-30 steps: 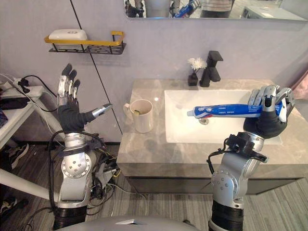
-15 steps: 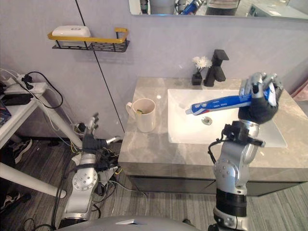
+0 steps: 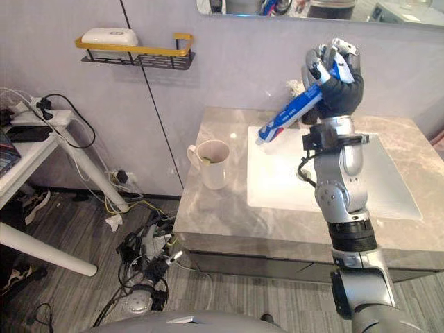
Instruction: Organize washtable
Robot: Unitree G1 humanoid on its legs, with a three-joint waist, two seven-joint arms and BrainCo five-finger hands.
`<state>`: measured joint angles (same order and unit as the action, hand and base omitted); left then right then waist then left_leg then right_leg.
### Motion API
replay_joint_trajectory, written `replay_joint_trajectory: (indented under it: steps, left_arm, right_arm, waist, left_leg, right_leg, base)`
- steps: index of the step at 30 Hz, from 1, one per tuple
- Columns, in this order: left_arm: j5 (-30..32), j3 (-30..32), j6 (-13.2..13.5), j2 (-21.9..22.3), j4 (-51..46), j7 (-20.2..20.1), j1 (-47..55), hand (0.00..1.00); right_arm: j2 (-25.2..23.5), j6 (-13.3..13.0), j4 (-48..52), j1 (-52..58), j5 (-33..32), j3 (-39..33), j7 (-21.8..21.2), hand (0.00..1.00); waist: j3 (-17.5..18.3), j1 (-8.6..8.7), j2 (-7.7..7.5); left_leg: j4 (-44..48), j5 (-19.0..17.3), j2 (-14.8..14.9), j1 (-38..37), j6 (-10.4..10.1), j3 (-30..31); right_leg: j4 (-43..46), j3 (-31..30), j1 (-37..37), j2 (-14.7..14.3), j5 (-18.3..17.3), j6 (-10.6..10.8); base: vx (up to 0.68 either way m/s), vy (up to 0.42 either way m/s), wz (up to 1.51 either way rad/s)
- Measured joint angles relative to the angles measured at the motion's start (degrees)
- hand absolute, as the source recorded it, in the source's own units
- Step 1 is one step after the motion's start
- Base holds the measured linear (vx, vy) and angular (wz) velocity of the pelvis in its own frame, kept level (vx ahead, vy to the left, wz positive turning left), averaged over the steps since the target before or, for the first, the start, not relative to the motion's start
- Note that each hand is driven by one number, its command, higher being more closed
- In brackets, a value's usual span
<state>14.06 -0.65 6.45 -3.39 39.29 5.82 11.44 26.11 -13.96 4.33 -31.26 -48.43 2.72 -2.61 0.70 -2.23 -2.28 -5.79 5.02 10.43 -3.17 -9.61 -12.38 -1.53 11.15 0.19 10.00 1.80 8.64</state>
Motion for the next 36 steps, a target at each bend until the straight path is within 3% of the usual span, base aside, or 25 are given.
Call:
replay_joint_trajectory:
  steps: [6, 18, 30, 36]
  left_arm:
    - [-0.3, -0.7, -0.2, -1.1, 4.6, -0.5, 0.1, 0.0]
    - [-2.0, -2.5, -0.2, -1.8, 5.7, -0.6, -0.5, 0.0]
    - [-2.4, -2.6, -0.1, -2.0, 5.7, -0.6, -0.6, 0.0]
    - [-2.4, -2.6, -0.1, -2.7, 5.7, -0.5, -1.0, 0.0]
  right_arm:
    - [2.4, 1.0, -0.1, -6.8, 0.0, 5.2, -2.1, 1.0]
    - [3.4, 2.1, -6.7, -16.3, 0.0, 11.1, -1.6, 1.0]
    - [3.4, 3.1, -6.7, -16.8, 0.0, 11.4, -1.2, 1.0]
    - [3.4, 3.4, -6.7, -16.8, 0.0, 13.9, -1.4, 1.0]
  waist:
    - [-0.4, -0.35, -1.29]
    - [-0.4, -1.54, -1.63]
    - [-0.6, -1.62, -1.88]
    - [-1.1, -1.65, -2.75]
  left_leg:
    - [-0.1, 0.5, 0.3, 0.5, 0.1, 0.1]
    - [-0.2, 1.5, 1.2, 2.0, -0.2, 0.4]
    - [-0.2, 1.9, 1.7, 2.9, -0.4, 1.6]
    - [-0.2, 1.9, 1.7, 3.8, -0.4, 1.6]
  right_leg:
    - [0.0, 0.0, -0.3, -0.3, 0.3, -0.3]
    - [-1.2, 0.2, -1.2, -1.3, 1.5, -1.0]
    - [-1.7, 1.2, -1.2, -1.8, 1.7, -1.0]
    - [-1.8, 1.4, -1.9, -1.8, 1.7, -1.0]
  base:
    - [-0.04, -0.006, 0.01]
    - [-0.01, -0.002, 0.01]
    - [0.0, -0.005, 0.03]
    - [0.0, 0.002, 0.02]
